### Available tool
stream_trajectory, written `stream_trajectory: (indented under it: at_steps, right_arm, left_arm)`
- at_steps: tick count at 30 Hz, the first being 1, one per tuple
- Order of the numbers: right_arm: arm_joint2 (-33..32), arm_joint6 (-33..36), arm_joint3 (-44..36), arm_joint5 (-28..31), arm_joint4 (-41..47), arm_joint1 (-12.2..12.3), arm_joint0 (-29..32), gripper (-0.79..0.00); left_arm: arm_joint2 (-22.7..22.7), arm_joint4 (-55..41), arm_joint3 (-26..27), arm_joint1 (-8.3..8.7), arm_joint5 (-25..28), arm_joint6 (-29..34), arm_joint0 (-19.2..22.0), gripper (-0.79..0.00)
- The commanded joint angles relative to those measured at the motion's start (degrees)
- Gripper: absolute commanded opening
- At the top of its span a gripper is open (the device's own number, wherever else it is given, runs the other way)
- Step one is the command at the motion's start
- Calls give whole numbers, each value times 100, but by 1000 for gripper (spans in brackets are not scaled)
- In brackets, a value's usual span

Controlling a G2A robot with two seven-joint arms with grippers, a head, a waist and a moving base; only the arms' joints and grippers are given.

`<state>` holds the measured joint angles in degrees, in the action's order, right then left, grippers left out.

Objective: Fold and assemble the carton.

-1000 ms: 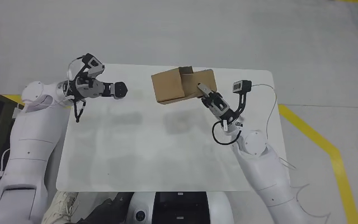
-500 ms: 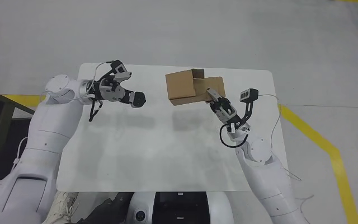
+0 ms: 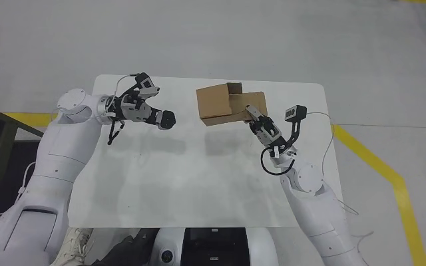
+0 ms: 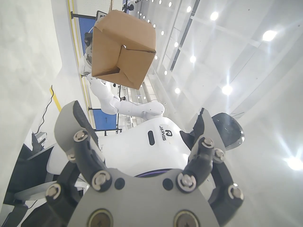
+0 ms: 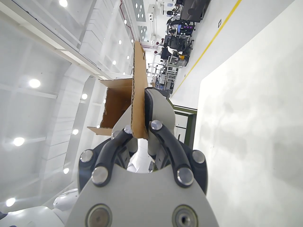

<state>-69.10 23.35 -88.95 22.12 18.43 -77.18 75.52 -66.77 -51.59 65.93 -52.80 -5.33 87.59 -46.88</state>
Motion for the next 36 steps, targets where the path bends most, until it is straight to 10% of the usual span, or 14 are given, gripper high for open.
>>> stream_trajectory:
  at_steps: [1,8,24,36]
  right_arm:
    - [55,-42,-48,-106,9,-9,17,-785]
    - [291,-453,-26,-36,68,-86,-59,-785]
    - [176,-892,-285,-363,334,-116,157,-785]
    - [100,-1209,-486,-714,346,-132,248,-785]
  left_arm:
    - [10,-30,130,-9,-42,-200,-99,0]
    - [176,-294,291,-68,-696,-316,-169,0]
    - [87,831,277,-199,2835,-653,-36,0]
    - [136,2584,958,-107,4026,-1822,-217,0]
